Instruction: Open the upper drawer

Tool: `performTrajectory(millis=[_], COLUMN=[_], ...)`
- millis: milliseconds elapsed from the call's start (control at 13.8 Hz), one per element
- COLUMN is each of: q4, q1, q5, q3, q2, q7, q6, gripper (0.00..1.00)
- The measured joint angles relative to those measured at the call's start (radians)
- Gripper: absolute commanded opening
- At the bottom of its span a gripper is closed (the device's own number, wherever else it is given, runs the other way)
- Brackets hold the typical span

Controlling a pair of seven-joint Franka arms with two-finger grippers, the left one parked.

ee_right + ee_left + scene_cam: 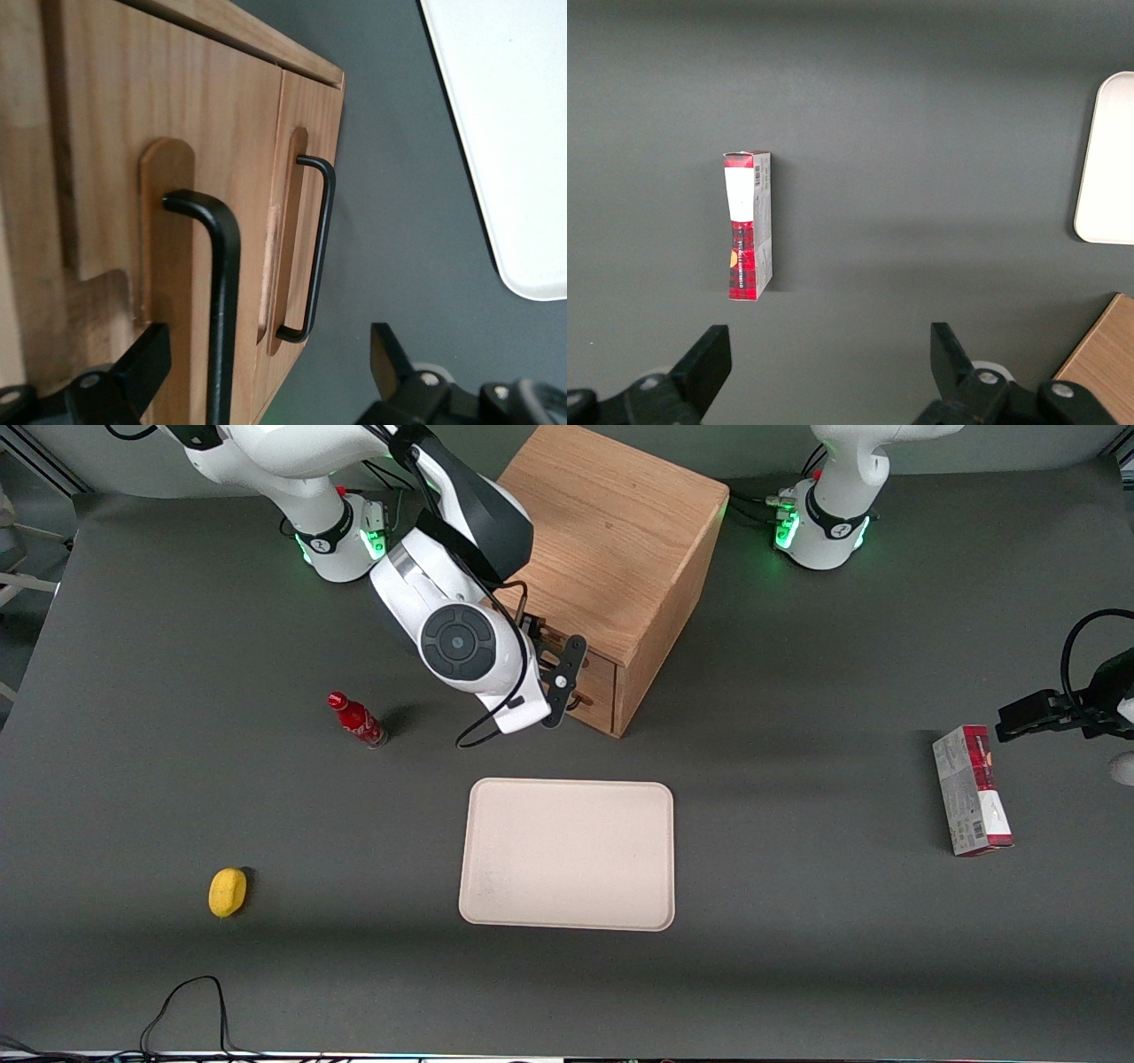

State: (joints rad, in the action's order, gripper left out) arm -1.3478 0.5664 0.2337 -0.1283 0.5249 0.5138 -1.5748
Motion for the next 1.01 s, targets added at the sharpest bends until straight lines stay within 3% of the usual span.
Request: performTrajectory(millis=[1012], q4=[-0.010], q1=[-0.001], q5=[-0.003], q3=[0.009], q2=[0.044], q7=[0.000], q6=[-0.001], gripper=[1.00])
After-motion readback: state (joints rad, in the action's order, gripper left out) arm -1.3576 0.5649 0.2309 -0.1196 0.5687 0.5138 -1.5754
